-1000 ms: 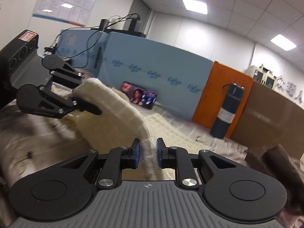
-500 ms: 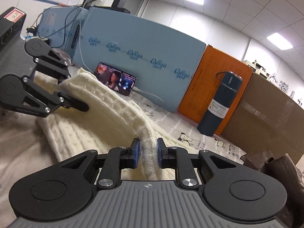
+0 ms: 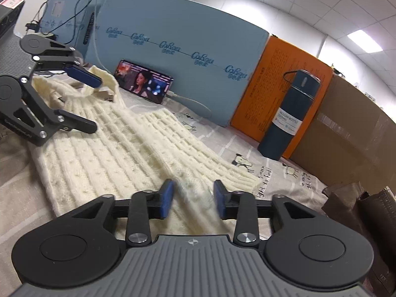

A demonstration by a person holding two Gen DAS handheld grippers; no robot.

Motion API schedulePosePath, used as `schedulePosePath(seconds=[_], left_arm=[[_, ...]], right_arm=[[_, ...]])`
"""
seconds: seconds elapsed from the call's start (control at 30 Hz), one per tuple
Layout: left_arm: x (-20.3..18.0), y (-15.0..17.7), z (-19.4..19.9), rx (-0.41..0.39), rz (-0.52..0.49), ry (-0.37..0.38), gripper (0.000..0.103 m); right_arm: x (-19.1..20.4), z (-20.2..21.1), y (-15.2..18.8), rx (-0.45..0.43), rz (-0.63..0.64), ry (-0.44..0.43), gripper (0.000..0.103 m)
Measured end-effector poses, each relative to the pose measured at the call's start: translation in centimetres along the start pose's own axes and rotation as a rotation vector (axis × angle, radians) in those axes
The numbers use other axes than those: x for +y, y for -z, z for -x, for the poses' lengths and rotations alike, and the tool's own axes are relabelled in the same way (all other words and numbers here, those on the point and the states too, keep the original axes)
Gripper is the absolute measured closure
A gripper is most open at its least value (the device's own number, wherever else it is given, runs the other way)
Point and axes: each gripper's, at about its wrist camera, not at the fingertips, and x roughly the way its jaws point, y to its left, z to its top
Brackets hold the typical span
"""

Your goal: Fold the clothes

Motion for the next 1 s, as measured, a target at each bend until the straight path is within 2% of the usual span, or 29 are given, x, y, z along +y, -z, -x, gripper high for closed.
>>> schedulePosePath(seconds=[0.03, 0.1, 0.2, 0.27, 0.37, 0.43, 0.5, 0.6, 0.67, 0.77, 0.83, 0.9, 1.0], left_arm=[[0.1, 0.0, 0.0, 0.001, 0.007, -0.005, 0.023], [0.4, 0.0, 0.1, 0.004, 0.02, -0.015, 0.02], [0.7, 0.0, 0.1, 0.009, 0.04, -0.03, 0.015], [1.0, 0.0, 0.1, 0.012, 0.054, -0.04, 0.015], [1.6, 0.0, 0.5, 0.01, 0.089, -0.054, 0.015], [3.8, -0.3, 2.3, -0.027, 0.25, -0.049, 0.015], [6.6, 0.1, 4.2, -0.053, 0.482, -0.042, 0.015], [9.9, 2.2, 6.4, -0.049, 0.86, 0.038, 0.013], [10.8, 3.8, 6.9, -0.024, 1.036, 0.127, 0.013], [11.1, 5.6, 6.6, 0.039, 1.214, 0.223, 0.013], [11.3, 6.4, 6.2, 0.087, 1.285, 0.221, 0.013], [11.4, 7.2, 6.0, 0.134, 1.346, 0.201, 0.013], [11.2, 8.3, 6.0, 0.223, 1.397, 0.157, 0.013]], right_arm=[[-0.2, 0.0, 0.0, 0.002, -0.01, 0.012, 0.057], [-0.5, -0.2, 0.1, 0.007, -0.031, 0.037, 0.041], [-1.3, -0.6, 0.2, 0.03, -0.064, 0.081, 0.025], [-1.8, -0.7, 0.3, 0.042, -0.098, 0.095, 0.02], [-2.7, -0.4, 0.3, 0.042, -0.182, 0.106, 0.019], [-3.5, 0.6, 0.2, 0.015, -0.279, 0.122, 0.018], [-4.5, 1.8, -0.1, -0.015, -0.398, 0.135, 0.017], [-5.7, 2.9, -0.2, -0.044, -0.595, 0.108, 0.016], [-6.2, 3.1, -0.2, -0.067, -0.726, 0.049, 0.015], [-5.8, 2.3, 0.2, -0.092, -0.903, -0.09, 0.014], [-5.2, 1.2, 0.7, -0.109, -0.993, -0.21, 0.014], [-4.5, 0.5, 1.4, -0.125, -1.028, -0.281, 0.014], [-3.7, 0.1, 2.0, -0.111, -1.02, -0.295, 0.013]])
